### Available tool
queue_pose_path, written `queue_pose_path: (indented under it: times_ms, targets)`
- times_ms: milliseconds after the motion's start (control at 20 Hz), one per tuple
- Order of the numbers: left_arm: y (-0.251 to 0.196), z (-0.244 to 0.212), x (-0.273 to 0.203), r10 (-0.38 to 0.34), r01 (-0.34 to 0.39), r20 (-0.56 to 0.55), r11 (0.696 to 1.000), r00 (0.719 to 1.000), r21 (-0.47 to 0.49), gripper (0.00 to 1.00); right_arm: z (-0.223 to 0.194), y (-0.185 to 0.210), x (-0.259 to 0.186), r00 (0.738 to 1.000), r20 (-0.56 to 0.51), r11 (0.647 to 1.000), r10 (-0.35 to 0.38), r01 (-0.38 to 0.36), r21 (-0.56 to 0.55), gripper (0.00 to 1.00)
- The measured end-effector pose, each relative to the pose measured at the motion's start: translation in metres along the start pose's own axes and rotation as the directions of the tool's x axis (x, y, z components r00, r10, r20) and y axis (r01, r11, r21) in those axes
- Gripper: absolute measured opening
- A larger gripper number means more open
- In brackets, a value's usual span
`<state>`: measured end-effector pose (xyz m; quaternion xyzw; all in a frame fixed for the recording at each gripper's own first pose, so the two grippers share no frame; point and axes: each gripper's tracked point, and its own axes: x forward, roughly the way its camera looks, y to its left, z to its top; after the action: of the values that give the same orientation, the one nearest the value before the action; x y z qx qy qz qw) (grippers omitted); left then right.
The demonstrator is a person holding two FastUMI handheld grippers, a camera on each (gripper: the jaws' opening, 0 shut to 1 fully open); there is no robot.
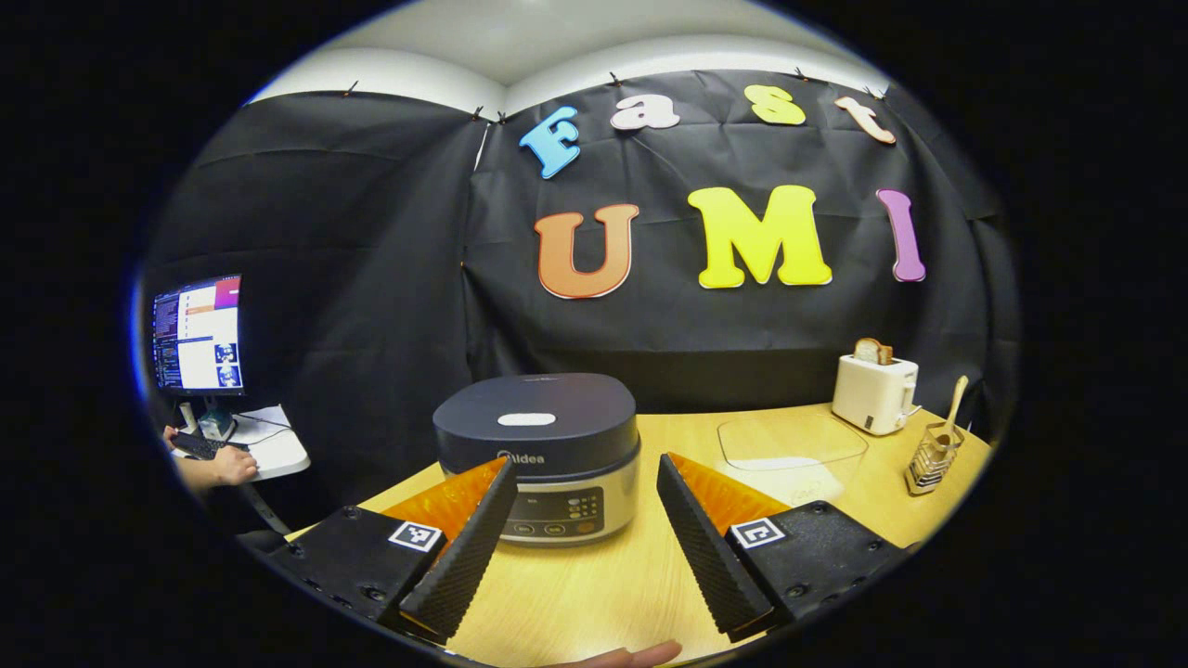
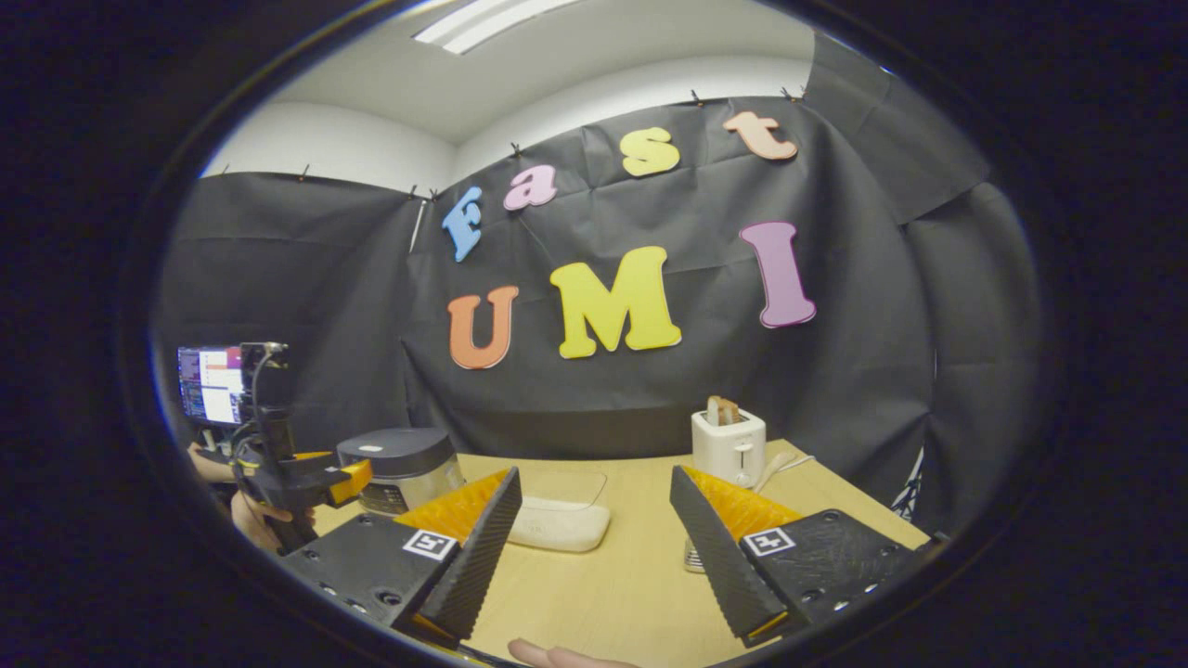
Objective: Close the left gripper, press the button to open the rice cooker; take a wooden spoon from the chopstick holder with the right hand, scoop a spoonful of rice and pour it into the rice cooker, then put the wooden spoon back into the chopstick holder.
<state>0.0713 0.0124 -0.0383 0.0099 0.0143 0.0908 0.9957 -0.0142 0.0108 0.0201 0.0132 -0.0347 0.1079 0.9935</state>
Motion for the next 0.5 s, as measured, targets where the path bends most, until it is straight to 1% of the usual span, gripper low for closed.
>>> queue_pose_path:
  times_ms: [50, 100, 150, 200, 250, 300, 350, 400, 500]
  targets:
    - [-0.007, 0.000, -0.009, -0.028, 0.028, 0.000, 1.000, 1.000, 0.000, 0.97, 0.000, 0.004, -0.001, 1.000, 0.009, 1.000, -0.014, 0.014, -0.007, 0.96]
    - [-0.013, -0.005, -0.018, -0.052, 0.052, -0.025, 0.999, 0.998, -0.011, 0.97, 0.001, 0.008, -0.002, 1.000, 0.021, 1.000, -0.023, 0.023, -0.010, 0.96]
    - [-0.017, -0.010, -0.027, -0.080, 0.079, -0.047, 0.997, 0.996, -0.026, 0.97, -0.001, 0.014, -0.001, 0.999, 0.026, 1.000, -0.025, 0.025, -0.013, 0.92]
    - [-0.026, -0.010, -0.035, -0.125, 0.123, -0.059, 0.992, 0.990, -0.032, 0.97, -0.006, 0.021, -0.001, 1.000, 0.024, 1.000, -0.019, 0.019, -0.022, 0.96]
    - [-0.029, -0.008, -0.043, -0.150, 0.148, -0.074, 0.988, 0.986, -0.036, 0.96, -0.012, 0.028, 0.000, 1.000, 0.016, 0.999, -0.010, 0.010, -0.041, 0.93]
    - [-0.028, -0.003, -0.051, -0.159, 0.156, -0.064, 0.987, 0.985, -0.047, 0.97, -0.019, 0.035, 0.001, 1.000, 0.001, 0.998, 0.003, -0.003, -0.065, 0.93]
    - [-0.027, 0.005, -0.056, -0.168, 0.165, -0.048, 0.985, 0.985, -0.052, 0.97, -0.028, 0.041, 0.004, 1.000, -0.015, 0.996, 0.010, -0.011, -0.091, 0.96]
    - [-0.025, 0.010, -0.061, -0.172, 0.170, -0.034, 0.984, 0.985, -0.053, 0.97, -0.035, 0.044, 0.007, 1.000, -0.024, 0.993, 0.001, -0.003, -0.119, 0.92]
    - [-0.027, 0.018, -0.068, -0.191, 0.190, -0.011, 0.980, 0.982, -0.062, 0.97, -0.050, 0.045, 0.013, 0.998, -0.045, 0.983, -0.037, 0.028, -0.180, 0.96]
